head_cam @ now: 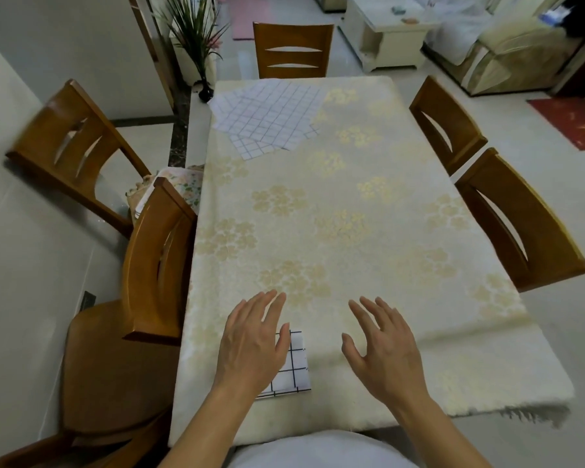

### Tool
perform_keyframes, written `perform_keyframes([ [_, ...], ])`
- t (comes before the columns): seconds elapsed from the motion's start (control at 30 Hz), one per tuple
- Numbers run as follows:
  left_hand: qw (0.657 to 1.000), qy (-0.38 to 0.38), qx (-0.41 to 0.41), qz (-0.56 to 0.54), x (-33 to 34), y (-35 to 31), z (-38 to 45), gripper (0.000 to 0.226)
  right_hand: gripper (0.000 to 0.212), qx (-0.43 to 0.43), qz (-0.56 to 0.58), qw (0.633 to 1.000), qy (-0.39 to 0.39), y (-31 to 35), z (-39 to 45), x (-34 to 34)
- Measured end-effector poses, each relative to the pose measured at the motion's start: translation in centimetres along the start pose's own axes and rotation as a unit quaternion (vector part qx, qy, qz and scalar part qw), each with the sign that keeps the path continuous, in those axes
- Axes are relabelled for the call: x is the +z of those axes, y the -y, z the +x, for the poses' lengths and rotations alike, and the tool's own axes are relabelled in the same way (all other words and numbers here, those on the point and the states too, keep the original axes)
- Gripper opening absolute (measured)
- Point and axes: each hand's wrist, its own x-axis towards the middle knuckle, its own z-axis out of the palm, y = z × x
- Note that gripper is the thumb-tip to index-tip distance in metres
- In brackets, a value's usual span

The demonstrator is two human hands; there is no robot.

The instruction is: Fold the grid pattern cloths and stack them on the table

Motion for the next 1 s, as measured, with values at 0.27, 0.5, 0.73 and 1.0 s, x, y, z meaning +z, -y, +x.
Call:
perform_keyframes([
  [0.27,0.999,0.0,0.04,-0.007,0.5,-1.4,-0.6,0.048,0.057,0.034,-0.017,0.999,0.007,-0.1,-2.3,-0.8],
  [0.5,0.992,0.035,0.114,-0.027,1.8,-2.7,-1.7,0.047,0.056,0.087,-0.025,0.996,0.001,-0.5,-5.9,-1.7],
  [0.73,0.972,0.077,0.218,-0.029,3.2,-6.8,-1.7,0.049,0.057,0.183,-0.049,0.982,-0.009,-2.3,-11.5,-3.3],
  [1.0,0.941,0.106,0.319,-0.047,5.1,-14.9,-1.0,0.047,0.059,0.307,-0.017,0.951,-0.042,-7.0,-16.6,-5.4],
])
